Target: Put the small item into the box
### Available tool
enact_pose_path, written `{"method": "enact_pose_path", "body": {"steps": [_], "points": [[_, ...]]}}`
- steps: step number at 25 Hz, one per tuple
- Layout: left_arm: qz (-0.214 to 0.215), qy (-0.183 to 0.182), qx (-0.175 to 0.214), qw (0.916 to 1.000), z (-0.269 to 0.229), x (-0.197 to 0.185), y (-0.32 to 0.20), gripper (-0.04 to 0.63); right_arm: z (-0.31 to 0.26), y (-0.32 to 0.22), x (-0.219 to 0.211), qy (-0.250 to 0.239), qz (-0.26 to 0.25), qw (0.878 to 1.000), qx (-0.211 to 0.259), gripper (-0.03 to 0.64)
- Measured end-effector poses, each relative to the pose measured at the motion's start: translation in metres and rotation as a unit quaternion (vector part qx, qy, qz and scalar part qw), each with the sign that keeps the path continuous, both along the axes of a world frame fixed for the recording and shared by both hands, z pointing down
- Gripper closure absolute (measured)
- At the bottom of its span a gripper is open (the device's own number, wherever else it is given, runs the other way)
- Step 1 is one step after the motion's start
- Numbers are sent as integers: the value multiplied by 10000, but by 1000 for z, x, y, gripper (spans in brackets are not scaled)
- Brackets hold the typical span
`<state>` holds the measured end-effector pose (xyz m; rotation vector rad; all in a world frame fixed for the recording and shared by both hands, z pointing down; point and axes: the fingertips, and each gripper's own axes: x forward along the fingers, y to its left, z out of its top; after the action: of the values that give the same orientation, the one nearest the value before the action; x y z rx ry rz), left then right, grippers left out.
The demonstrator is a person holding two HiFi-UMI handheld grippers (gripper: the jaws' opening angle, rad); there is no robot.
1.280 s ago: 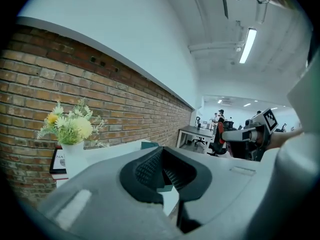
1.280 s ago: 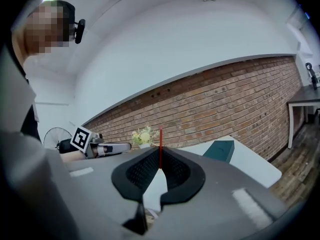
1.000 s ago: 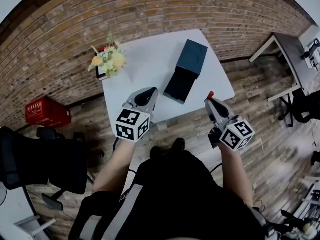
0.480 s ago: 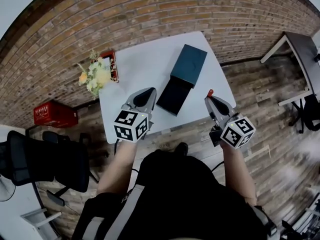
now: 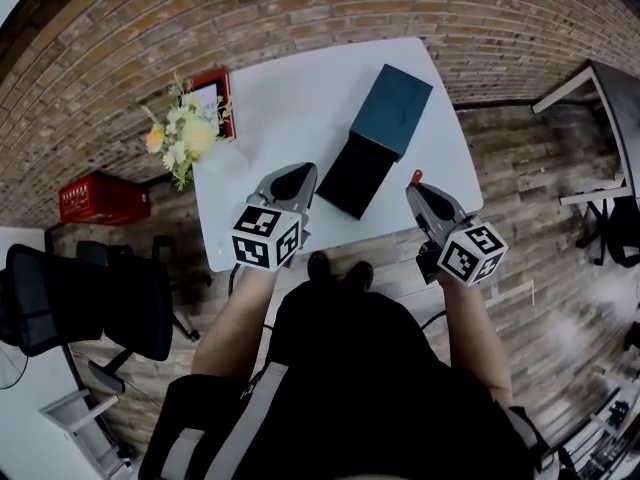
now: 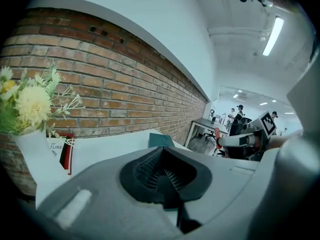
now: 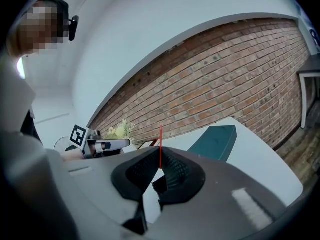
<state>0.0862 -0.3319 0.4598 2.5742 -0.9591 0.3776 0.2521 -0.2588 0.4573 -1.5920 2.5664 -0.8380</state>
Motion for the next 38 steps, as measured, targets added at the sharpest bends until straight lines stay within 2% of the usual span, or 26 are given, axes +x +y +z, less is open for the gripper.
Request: {"method": "enact_pose_path", "body": {"steps": [4, 10, 15, 24, 30, 38], "points": [[125, 80, -109, 9998, 12, -8, -11, 589, 12, -15, -18, 181, -16, 9997, -185, 604], [415, 271, -44, 9988, 11, -19, -24, 589, 33, -24, -50, 465, -22, 9978, -473, 604], [636, 273, -102, 9976, 24, -16, -31, 589, 57, -28, -62, 621, -90, 9951, -764, 604], [488, 80, -401, 9980, 57, 3, -46, 589, 102, -57, -54, 755, -501, 9875, -1287, 604], [293, -19, -546, 9981, 67, 12, -60, 589, 136, -81, -49, 1007, -865, 9754, -1760, 603], [25, 95, -609, 9981, 69, 11, -64, 589, 177, -97, -59, 1579, -1405, 9495, -2320, 603]]}}
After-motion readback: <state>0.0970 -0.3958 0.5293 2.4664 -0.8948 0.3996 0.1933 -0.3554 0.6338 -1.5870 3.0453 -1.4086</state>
